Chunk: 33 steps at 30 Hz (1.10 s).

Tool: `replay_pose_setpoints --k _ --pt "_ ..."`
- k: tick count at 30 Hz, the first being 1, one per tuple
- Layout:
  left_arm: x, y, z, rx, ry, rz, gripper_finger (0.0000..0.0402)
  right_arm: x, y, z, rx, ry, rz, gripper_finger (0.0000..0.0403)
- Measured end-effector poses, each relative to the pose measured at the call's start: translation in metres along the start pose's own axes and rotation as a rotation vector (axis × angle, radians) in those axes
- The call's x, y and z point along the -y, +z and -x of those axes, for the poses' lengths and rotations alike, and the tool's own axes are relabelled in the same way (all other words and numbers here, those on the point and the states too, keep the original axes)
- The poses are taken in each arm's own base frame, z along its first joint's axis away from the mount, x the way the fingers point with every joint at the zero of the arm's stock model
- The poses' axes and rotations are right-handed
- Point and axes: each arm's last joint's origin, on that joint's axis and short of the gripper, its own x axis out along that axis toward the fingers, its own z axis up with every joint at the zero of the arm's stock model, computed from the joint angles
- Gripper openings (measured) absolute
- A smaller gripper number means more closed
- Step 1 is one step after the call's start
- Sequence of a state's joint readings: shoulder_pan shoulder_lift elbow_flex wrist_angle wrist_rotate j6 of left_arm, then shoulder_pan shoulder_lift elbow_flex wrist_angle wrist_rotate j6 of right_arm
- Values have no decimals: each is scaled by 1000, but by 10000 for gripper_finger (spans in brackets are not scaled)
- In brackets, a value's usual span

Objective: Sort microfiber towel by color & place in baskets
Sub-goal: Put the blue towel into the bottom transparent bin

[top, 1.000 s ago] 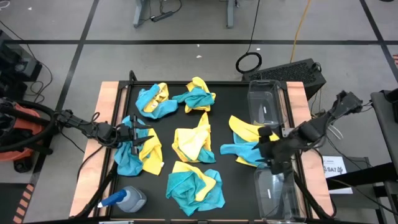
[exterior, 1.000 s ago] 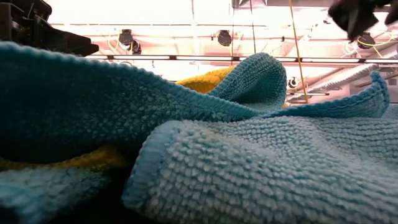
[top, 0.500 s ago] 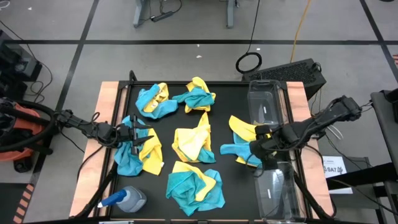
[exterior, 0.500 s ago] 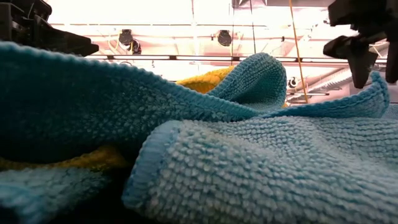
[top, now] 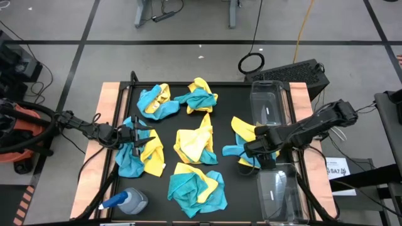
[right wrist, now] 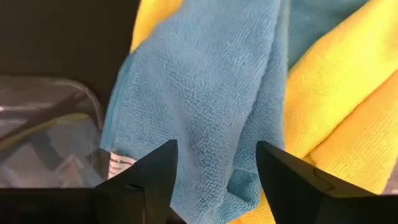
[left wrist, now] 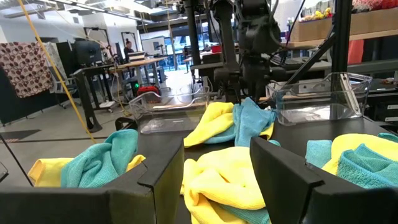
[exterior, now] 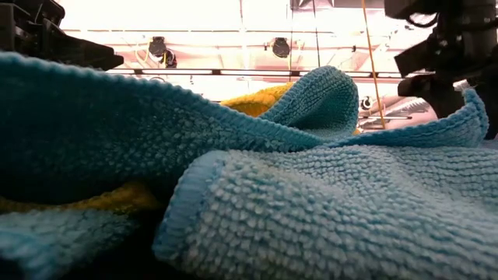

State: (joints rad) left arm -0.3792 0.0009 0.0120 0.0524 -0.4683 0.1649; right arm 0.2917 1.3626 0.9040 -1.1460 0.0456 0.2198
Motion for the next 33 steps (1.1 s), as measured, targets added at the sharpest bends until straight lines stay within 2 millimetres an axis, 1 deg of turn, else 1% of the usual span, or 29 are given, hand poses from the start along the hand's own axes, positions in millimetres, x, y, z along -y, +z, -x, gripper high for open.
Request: replay_pose_setpoints --k 6,11,15,21,27,30,33 --pt "0 0 0 0 0 0 192 4 5 -9 -50 -9 0 170" --pt "0 0 0 0 0 0 192 7 7 -11 -56 -9 -6 130" --pt "0 0 0 0 0 0 192 7 8 -11 -49 19 9 87" --pt "0 0 0 0 0 0 192 7 8 -11 -47 21 33 11" --pt "0 0 0 0 0 0 192 6 9 -8 -44 21 50 3" --pt "0 0 0 0 0 0 192 6 14 2 -1 28 58 3" --pt "0 0 0 0 0 0 192 6 20 20 70 37 71 2"
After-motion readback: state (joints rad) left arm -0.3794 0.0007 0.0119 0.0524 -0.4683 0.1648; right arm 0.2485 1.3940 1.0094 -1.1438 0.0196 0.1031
